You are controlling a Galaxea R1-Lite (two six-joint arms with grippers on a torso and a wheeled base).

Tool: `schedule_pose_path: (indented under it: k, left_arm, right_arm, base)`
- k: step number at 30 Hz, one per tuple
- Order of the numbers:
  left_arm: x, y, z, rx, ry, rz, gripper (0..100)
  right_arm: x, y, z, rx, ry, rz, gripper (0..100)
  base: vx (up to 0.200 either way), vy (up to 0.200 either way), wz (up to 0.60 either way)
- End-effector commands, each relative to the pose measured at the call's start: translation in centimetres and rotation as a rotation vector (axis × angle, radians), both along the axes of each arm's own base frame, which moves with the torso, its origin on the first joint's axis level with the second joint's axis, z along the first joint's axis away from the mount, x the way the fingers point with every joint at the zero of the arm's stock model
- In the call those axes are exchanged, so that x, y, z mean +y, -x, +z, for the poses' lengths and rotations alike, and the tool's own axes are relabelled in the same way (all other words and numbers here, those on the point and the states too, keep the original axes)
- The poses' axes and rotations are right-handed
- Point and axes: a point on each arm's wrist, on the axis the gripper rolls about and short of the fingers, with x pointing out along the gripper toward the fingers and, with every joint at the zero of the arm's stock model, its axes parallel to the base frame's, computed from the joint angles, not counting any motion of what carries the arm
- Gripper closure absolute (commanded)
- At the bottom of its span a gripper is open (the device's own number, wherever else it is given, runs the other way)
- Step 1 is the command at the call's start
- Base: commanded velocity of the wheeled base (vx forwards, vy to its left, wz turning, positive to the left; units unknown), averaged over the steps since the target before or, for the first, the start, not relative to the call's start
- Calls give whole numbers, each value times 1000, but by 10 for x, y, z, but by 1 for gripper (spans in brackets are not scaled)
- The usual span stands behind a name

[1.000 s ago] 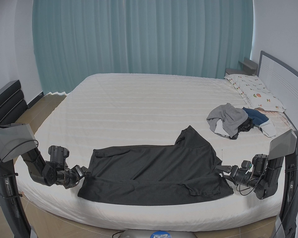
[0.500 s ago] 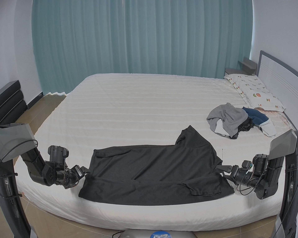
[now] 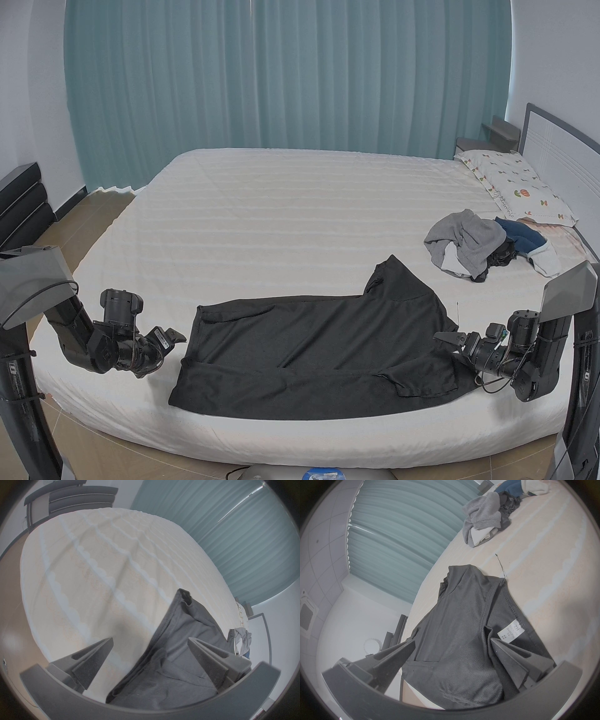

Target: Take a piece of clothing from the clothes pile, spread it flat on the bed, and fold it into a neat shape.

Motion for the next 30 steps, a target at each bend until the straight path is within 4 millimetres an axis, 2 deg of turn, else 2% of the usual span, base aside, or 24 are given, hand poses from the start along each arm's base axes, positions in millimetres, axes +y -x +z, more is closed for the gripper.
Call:
schedule_pose_path:
  k: [1,4,16,26,30]
  left_arm:
    - [-8,-1,7,-20,15,-8,0]
    - [-13,0,7,-18,24,-13,0]
    - [-19,1,9,-21,26,-23,0]
    - [-11,-6,22,-75,26,4,0]
    - [0,-24,32,-134,24,42,0]
  right_arm:
    - [-1,-2,6,-18,-19,-12,0]
    - [-1,-2,6,-18,-19,-12,0]
    - [-7,-2,10,-37,-7,-33,0]
    - [-15,1,12,-45,13,-51,0]
    - [-13,1,11,-35,1,-41,0]
  base:
    - [0,0,0]
    - [0,0,0]
    - [0,-200,0]
    - [0,0,0]
    - [0,0,0]
